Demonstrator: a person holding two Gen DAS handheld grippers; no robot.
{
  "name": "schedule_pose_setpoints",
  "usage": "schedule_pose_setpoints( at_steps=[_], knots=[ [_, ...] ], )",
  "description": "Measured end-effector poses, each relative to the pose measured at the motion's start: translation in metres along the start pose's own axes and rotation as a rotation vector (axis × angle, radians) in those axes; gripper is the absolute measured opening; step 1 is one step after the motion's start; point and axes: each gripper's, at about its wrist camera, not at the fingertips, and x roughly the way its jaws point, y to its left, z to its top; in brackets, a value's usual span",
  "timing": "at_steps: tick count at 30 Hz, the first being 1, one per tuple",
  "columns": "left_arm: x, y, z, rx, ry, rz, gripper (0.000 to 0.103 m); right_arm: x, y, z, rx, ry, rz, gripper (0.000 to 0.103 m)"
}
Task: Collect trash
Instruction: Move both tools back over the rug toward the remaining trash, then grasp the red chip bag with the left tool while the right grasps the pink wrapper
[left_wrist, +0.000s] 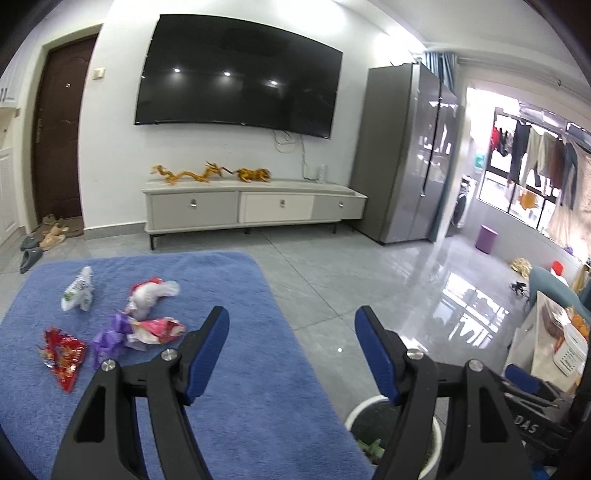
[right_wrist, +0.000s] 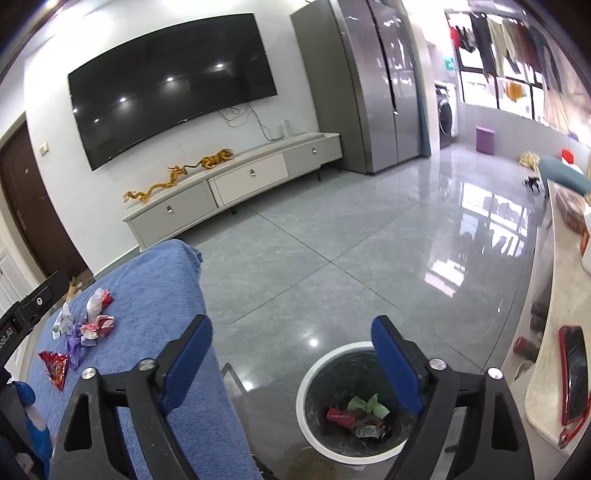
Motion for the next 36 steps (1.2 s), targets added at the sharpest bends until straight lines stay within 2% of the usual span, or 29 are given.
schedule_pose_setpoints(
  at_steps=[4, 8, 15, 17, 21, 27, 32, 36],
  knots=[
    [-0.001, 0.022, 0.001, -0.005, 0.031, 0.021, 0.069, -0.003, 0.019, 0.002, -0.031, -0.021, 0.018, 0.103],
    [-0.003, 0.049, -0.002, -0.033, 0.038, 0.05, 0.069, -0.003, 0.038, 0.001, -0.047, -0.046, 0.053, 0.103],
    [-0.006, 0.111, -0.009, -0.094, 0.041, 0.142, 0.069, 0.009, 0.088, -0.001, -0.11, -0.068, 0.139, 0.103],
    [-0.007, 0.129, -0.012, -0.107, 0.037, 0.178, 0.069, 0.018, 0.103, -0.003, -0.129, -0.035, 0.178, 0.103],
    [-0.005, 0.174, -0.021, -0.136, 0.039, 0.295, 0.069, 0.037, 0.137, -0.009, -0.175, 0.036, 0.244, 0.103],
    [0.014, 0.243, -0.042, -0.193, 0.11, 0.441, 0.069, 0.076, 0.191, -0.013, -0.207, 0.122, 0.383, 0.103],
    [0.024, 0.273, -0.055, -0.234, 0.151, 0.472, 0.069, 0.113, 0.239, -0.022, -0.241, 0.195, 0.46, 0.103],
    [0.035, 0.284, -0.059, -0.247, 0.168, 0.454, 0.069, 0.138, 0.259, -0.025, -0.24, 0.242, 0.497, 0.103]
  ],
)
